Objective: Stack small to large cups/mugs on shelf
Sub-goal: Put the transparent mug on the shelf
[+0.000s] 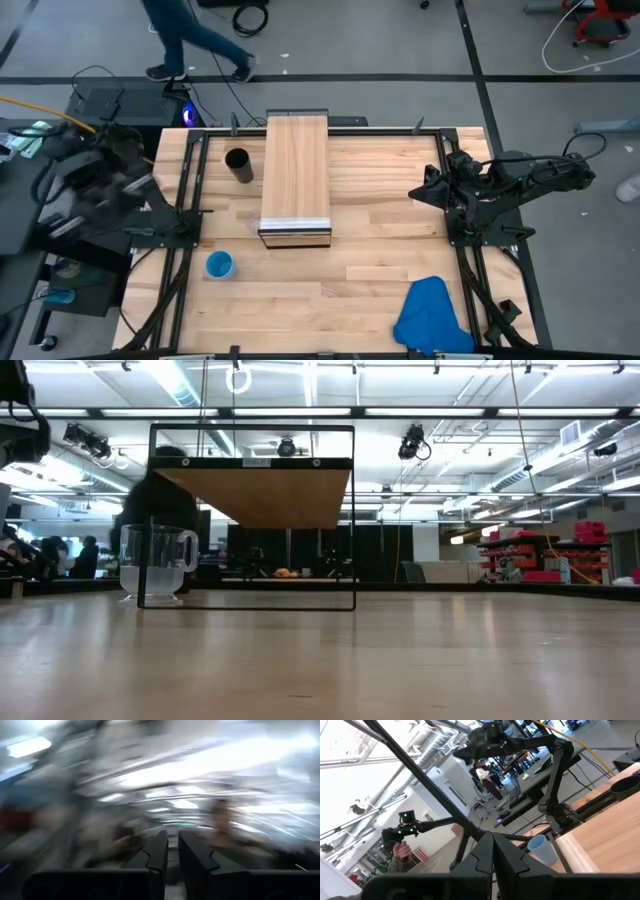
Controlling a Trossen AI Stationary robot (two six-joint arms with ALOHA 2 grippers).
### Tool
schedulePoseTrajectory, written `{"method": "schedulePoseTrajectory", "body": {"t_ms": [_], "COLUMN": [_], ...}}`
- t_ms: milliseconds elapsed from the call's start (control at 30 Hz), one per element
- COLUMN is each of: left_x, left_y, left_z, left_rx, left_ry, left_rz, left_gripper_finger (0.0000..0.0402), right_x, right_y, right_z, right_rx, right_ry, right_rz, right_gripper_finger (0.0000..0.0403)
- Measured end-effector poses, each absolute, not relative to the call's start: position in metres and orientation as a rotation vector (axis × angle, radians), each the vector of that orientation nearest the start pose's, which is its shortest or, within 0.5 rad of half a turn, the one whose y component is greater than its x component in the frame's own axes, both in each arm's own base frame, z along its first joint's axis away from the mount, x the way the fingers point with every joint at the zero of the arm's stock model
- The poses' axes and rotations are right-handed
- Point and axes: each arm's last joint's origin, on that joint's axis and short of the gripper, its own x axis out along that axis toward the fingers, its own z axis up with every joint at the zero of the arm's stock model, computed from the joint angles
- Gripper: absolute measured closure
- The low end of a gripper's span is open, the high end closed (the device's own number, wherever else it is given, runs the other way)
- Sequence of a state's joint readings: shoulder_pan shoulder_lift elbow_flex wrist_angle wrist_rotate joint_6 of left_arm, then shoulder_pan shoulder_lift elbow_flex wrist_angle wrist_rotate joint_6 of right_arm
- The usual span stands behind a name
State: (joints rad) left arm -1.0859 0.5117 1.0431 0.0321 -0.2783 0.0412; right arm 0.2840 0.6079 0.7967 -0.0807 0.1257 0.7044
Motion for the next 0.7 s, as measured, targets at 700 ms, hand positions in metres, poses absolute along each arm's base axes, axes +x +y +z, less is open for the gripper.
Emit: {"method": "schedulePoseTrajectory", "body": {"t_ms": [700], "left_x": [0.012], "left_y": [0.002], "left_z": [0.429], "left_rx": [-0.161], "left_ry": [-0.323], "left_rz": [-0.649], "left_gripper_finger": [0.0351], "right_x": [0.116], "right_y": [0.032], "right_z": [0.371], "right_rx": [0.674], "right_ry": [-0.047], "right_rz": [0.247], "right_gripper_finger": [0.0387]}}
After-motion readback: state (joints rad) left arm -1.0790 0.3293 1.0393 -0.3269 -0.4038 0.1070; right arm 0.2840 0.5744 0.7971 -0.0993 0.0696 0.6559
